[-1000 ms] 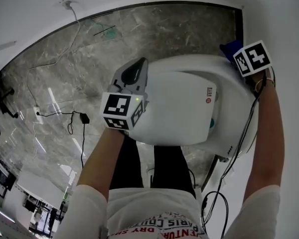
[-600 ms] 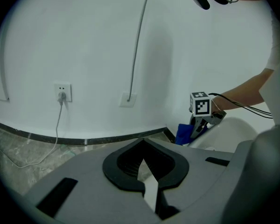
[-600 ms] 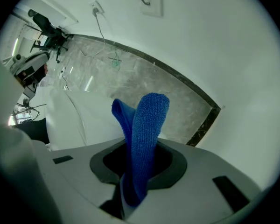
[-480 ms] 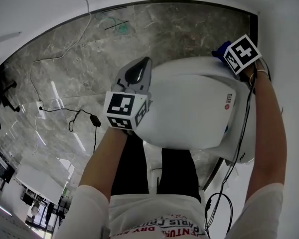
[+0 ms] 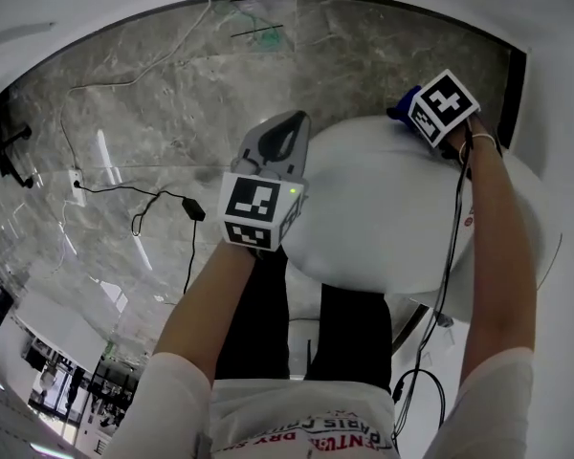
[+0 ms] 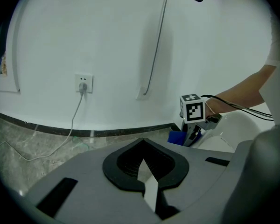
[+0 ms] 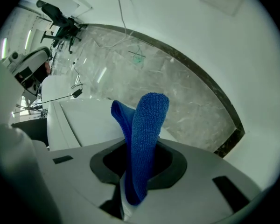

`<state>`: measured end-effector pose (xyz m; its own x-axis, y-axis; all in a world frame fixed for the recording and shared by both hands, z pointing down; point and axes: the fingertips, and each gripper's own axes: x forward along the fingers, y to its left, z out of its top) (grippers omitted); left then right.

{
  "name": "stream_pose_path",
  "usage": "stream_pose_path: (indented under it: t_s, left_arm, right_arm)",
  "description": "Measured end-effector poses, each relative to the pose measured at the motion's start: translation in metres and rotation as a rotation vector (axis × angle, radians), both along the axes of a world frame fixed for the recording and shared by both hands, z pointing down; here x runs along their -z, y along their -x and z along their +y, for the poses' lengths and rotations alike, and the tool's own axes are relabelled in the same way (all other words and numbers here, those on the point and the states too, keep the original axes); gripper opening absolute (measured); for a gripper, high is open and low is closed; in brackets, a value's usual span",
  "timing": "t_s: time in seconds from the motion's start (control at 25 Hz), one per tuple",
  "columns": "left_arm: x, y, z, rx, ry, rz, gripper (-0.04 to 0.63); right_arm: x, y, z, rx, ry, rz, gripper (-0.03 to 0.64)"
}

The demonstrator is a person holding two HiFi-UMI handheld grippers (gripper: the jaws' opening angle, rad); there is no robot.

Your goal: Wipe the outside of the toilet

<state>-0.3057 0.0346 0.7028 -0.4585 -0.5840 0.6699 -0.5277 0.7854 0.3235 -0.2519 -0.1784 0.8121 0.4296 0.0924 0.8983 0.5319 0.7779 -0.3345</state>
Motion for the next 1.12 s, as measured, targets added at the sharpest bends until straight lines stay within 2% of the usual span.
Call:
stream_pose_path:
  t_s: [0.2, 0.4, 0.52, 0.68, 0.8, 1.12]
  left_arm:
    - [-0.008, 0.006, 0.041, 0.007, 0.011, -0.012, 0.006]
    - [-0.019, 0.001, 0.083, 0.045, 0.018, 0.012, 0.006]
    - [-0.027, -0.003, 0.105, 0.058, 0.022, 0.025, 0.006]
    - [-0.039, -0.014, 0.135, 0.113, 0.016, 0.059, 0.006]
    - [-0.045, -0.022, 0.154, 0.142, 0.011, 0.077, 0.006]
    - [-0.054, -0.058, 0.192, 0.161, 0.001, 0.087, 0.006]
  right_arm:
    - [-0.017, -0.002, 0.061, 0.1, 0.034, 0.049, 0.077]
    - [-0.026, -0.006, 0.112, 0.113, 0.088, 0.098, 0.077]
    - [-0.033, -0.009, 0.137, 0.172, 0.088, 0.119, 0.077]
    - [-0.037, -0.018, 0.179, 0.219, 0.143, 0.145, 0.077]
    - [-0.041, -0.028, 0.206, 0.294, 0.159, 0.166, 0.077]
    - [-0.044, -0.053, 0.258, 0.427, 0.203, 0.195, 0.077]
